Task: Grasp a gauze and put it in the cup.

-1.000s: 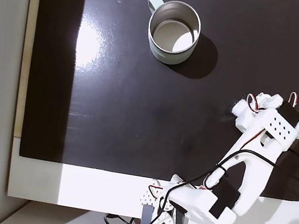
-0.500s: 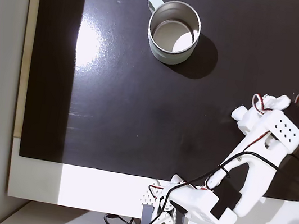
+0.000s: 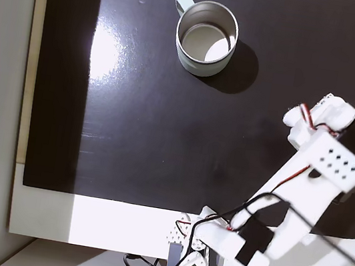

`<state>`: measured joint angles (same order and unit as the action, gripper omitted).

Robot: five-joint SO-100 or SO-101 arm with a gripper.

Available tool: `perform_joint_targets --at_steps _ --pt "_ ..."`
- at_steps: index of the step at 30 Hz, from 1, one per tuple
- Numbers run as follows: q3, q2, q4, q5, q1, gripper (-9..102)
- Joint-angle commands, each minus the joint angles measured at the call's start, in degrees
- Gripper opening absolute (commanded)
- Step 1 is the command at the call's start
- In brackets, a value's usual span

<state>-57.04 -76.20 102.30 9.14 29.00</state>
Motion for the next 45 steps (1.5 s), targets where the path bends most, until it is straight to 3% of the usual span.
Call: perform_joint_targets --at_steps 1,12,27,45 --pt "3.78 -7.29 0.62 0.26 -1.23 0" --pt "8.53 -8.35 -2.72 5.27 -6.94 0" --pt "40.78 13.1 0.44 13.45 -23.38 0" --pt "45.7 22.41 0.35 15.64 -37.44 0"
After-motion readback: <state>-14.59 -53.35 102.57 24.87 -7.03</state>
